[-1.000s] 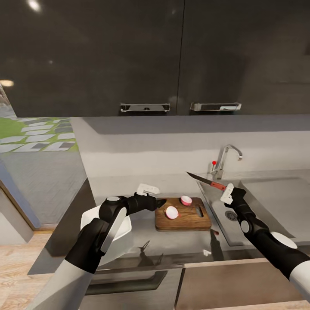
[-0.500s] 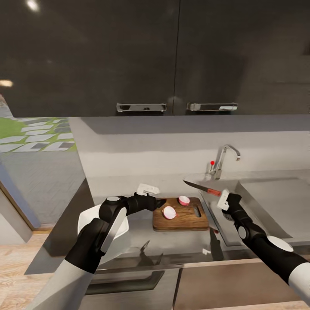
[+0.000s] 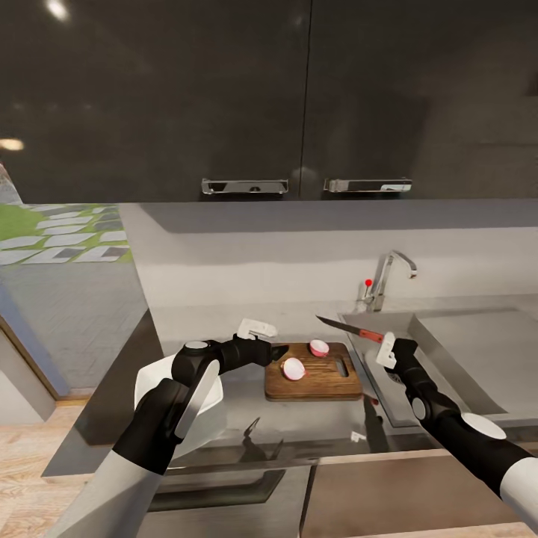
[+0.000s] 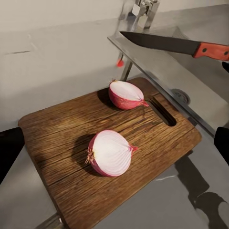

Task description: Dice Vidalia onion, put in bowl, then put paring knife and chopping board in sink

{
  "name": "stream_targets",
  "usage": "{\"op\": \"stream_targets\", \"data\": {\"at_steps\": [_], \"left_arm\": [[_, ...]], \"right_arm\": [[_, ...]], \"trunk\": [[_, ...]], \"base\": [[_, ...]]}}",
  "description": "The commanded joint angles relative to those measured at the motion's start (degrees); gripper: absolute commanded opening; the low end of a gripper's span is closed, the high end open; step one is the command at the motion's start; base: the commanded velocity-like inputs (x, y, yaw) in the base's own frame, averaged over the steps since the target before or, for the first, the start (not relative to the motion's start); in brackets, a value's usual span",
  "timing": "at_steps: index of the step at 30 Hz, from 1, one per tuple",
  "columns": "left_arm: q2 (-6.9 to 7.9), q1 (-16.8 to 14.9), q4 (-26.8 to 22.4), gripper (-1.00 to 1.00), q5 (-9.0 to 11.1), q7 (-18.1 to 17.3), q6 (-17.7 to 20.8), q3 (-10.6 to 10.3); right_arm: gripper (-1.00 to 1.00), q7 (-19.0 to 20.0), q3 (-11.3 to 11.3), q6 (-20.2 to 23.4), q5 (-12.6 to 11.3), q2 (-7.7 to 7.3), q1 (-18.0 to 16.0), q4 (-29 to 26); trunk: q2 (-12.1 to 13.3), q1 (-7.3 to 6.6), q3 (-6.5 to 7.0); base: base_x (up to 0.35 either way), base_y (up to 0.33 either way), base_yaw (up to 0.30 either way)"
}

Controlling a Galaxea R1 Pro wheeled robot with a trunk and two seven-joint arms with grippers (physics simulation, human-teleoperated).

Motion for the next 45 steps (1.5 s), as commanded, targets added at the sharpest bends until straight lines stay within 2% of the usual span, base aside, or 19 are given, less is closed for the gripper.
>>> {"op": "stream_targets", "data": {"at_steps": [1,6,16,28,45], "left_arm": [[-0.02,-0.1,0.0,1.0,0.0,-0.1,0.3,0.0],[-0.02,-0.1,0.0,1.0,0.0,-0.1,0.3,0.0],[-0.02,-0.1,0.0,1.0,0.0,-0.1,0.3,0.0],[-0.02,-0.1,0.0,1.0,0.0,-0.1,0.3,0.0],[-0.02,-0.1,0.0,1.0,0.0,-0.2,0.3,0.0]], "right_arm": [[-1.0,-0.3,0.3,0.6,0.7,-0.07,-0.1,0.0],[-1.0,-0.5,0.4,0.6,1.0,-0.07,-0.1,1.3],[-1.0,-3.7,0.7,0.6,1.2,-0.03,-0.1,6.6],[-1.0,-4.1,0.6,0.6,1.4,0.25,-0.1,8.8],[-1.0,-4.7,0.8,0.6,2.9,3.29,-0.1,8.9]], "trunk": [[-0.1,0.04,-0.13],[-0.1,0.04,-0.13],[-0.1,0.04,-0.13],[-0.1,0.04,-0.13],[-0.1,0.04,-0.13]], "base": [[0.0,0.0,0.0],[0.0,0.0,0.0],[0.0,0.0,0.0],[0.0,0.0,0.0],[0.0,0.0,0.0]]}}
